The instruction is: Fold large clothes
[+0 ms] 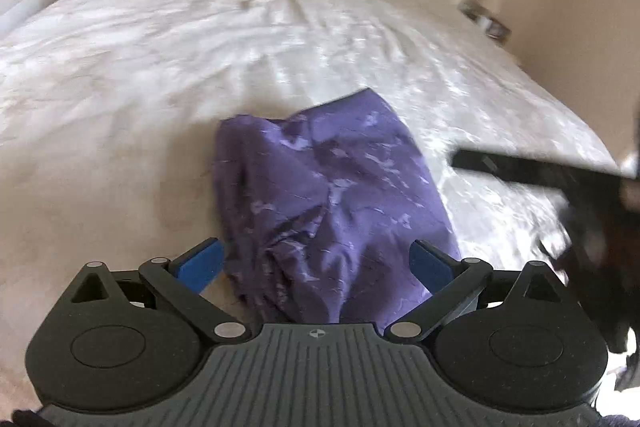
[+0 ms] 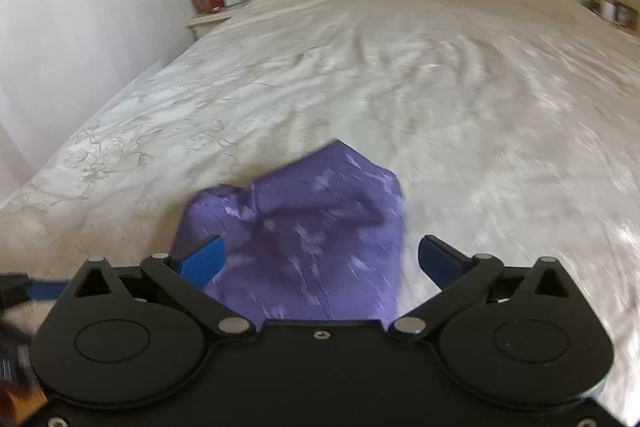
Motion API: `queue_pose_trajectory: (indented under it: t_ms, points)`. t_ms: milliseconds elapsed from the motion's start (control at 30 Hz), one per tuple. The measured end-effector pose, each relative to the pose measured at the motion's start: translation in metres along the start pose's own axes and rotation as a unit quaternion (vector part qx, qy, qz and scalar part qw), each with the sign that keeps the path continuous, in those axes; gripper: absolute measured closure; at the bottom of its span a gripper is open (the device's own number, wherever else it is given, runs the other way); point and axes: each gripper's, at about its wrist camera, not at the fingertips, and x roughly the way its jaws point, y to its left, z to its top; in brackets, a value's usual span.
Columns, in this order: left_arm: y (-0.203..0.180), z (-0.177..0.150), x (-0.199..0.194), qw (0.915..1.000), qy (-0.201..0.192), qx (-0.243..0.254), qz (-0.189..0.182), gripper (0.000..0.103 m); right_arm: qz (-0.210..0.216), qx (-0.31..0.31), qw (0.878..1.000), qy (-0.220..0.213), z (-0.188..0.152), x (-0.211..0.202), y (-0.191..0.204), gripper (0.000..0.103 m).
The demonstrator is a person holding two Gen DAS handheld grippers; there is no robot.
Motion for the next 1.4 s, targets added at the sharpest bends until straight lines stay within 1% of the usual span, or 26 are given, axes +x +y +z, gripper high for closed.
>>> queue_pose_trajectory:
  t_ms: [67, 133, 300, 333, 367, 433, 667, 833, 1000, 1167, 1233, 1400]
  points:
    - [-0.003, 0.003, -0.005, 0.9999, 0.002, -0.008, 0.015, 0.003, -0.019, 0.005, 1.0, 0.009, -0.009, -0.012, -0.005, 0.0]
    - [-0.009, 0.006, -0.01, 0.9991, 0.01, -0.014, 0.038, 0.004, -0.034, 0.005, 0.999, 0.013, -0.018, -0.02, -0.008, 0.0]
    - [-0.029, 0.003, -0.022, 0.9965, 0.024, -0.027, 0.076, 0.011, -0.027, 0.032, 0.999, 0.023, -0.036, -0.045, -0.022, 0.0]
    - [-0.033, 0.002, -0.026, 0.9958, 0.028, -0.029, 0.082, 0.012, -0.028, 0.035, 0.999, 0.025, -0.038, -0.05, -0.023, 0.0]
    - [-0.038, 0.001, -0.028, 0.9946, 0.035, -0.033, 0.092, 0.015, -0.032, 0.035, 0.998, 0.029, -0.04, -0.056, -0.023, 0.0]
    - [-0.048, -0.003, -0.035, 0.9931, 0.036, -0.036, 0.105, 0.017, -0.032, 0.034, 0.999, 0.027, -0.045, -0.068, -0.024, 0.0]
    - [-0.085, -0.015, -0.053, 0.9908, 0.024, -0.021, 0.132, 0.018, -0.033, 0.021, 0.999, 0.016, -0.054, -0.101, -0.023, 0.001]
    - [-0.102, -0.023, -0.063, 0.9892, 0.022, -0.028, 0.142, 0.018, -0.04, 0.01, 0.999, 0.006, -0.059, -0.118, -0.018, 0.001]
    - [-0.115, -0.033, -0.072, 0.985, 0.024, -0.02, 0.17, 0.018, -0.039, 0.004, 0.999, -0.01, -0.067, -0.136, -0.013, 0.001]
    - [-0.124, -0.04, -0.079, 0.9794, 0.024, -0.005, 0.2, 0.018, -0.042, 0.006, 0.999, -0.016, -0.073, -0.147, -0.011, 0.001]
    - [-0.126, -0.042, -0.082, 0.9793, 0.023, 0.002, 0.201, 0.018, -0.043, 0.009, 0.999, -0.018, -0.075, -0.151, -0.011, 0.001]
    - [-0.128, -0.049, -0.088, 0.9816, 0.022, 0.001, 0.19, 0.018, -0.048, 0.012, 0.999, -0.021, -0.08, -0.159, -0.011, 0.001]
